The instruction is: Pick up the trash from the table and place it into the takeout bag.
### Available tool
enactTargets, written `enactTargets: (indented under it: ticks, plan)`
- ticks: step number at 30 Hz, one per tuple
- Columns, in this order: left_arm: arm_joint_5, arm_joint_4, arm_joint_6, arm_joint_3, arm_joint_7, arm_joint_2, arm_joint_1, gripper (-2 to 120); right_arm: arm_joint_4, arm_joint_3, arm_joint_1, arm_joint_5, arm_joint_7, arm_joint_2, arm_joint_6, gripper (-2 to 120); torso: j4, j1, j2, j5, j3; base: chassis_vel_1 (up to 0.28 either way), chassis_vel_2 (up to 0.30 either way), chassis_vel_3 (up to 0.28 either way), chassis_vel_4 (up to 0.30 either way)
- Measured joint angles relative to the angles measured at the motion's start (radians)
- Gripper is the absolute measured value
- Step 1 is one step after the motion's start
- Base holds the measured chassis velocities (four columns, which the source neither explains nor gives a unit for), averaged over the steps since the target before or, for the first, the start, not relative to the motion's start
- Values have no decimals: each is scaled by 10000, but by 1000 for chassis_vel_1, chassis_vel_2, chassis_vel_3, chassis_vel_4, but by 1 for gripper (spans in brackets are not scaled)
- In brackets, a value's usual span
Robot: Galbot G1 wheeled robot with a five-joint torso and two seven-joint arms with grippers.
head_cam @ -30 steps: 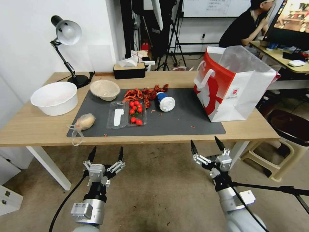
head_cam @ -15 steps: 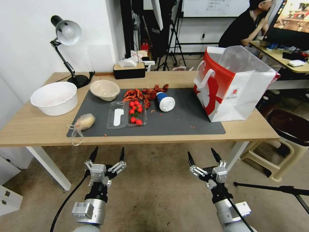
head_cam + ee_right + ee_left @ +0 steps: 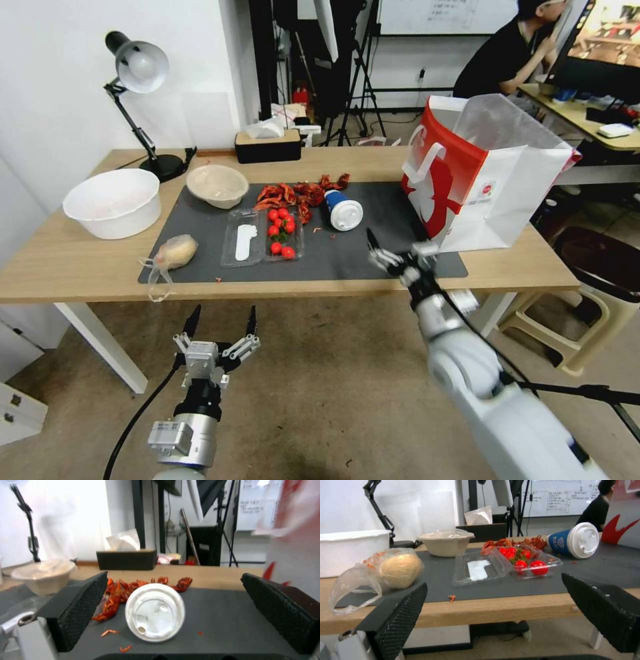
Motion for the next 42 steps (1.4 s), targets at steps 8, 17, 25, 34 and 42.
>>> enactTargets:
  ticks: [8,17,25,34,42]
  plan:
    - [38,9,-5,-20,-15,-93,-11,100,-1405,-1367,2259,420,1064,436,-937,100,0,0,-1,-6,0,0,0,0,0]
    - [65,117,-32,-83,-45,-146,-23,100,-2543,-2045,3532,1368,1832,956,-2426,100,-2,-1,0,-3,-1,0,0,0,0]
    - [-265,218,12,-116,-46,-109,-87,100,-3409,-2221,3902,1772,2014,1529,-3123,100,1,-2,0,-3,-1,0,0,0,0]
    - [-308,161,-36,-141,-67,-44,-59,100,-4142,-2263,4175,2094,1600,1715,-3256,100,0,-2,1,-2,-1,0,0,0,0]
    - [-351,177,-125,-149,-154,18,-60,100,-4035,-2206,4019,2149,1318,1579,-3205,89,0,-2,2,-1,-2,0,0,0,0]
